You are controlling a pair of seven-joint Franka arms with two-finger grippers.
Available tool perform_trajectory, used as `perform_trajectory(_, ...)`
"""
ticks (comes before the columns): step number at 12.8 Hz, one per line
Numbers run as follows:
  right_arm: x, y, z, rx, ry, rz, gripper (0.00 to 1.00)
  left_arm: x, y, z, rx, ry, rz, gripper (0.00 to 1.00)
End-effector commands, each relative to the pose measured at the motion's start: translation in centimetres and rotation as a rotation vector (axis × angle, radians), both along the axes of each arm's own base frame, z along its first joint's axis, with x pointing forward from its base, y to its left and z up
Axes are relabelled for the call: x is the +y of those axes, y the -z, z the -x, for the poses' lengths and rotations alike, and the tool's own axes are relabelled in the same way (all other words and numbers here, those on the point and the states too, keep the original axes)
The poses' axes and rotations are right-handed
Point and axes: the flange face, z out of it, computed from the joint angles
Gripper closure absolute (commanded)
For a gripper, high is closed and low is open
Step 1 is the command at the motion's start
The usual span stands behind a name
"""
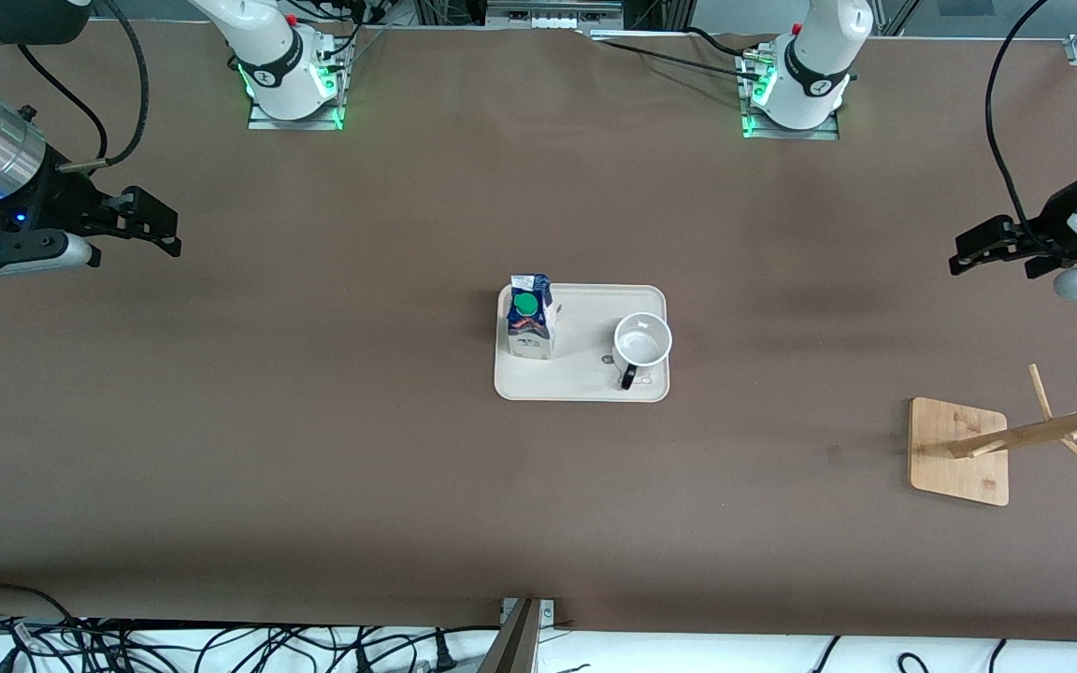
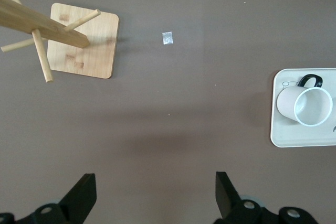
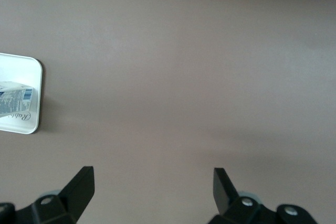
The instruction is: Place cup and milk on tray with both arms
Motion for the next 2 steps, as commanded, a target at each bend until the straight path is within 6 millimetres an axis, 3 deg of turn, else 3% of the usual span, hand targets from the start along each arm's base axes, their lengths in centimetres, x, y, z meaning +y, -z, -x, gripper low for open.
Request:
perform_trajectory(1,-0.42,-1.15,-0.39,-0.002,-0.011,0.001,0.00,-0.66,-0.43,-0.15,0.012,0.026,-0.001,0.00)
perform_trajectory(2,-0.51,-1.13,-0.37,0.000,-0.014,0.001,0.00,-0.79,-0.49,-0.17,0.011,0.032,-0.014,0.00)
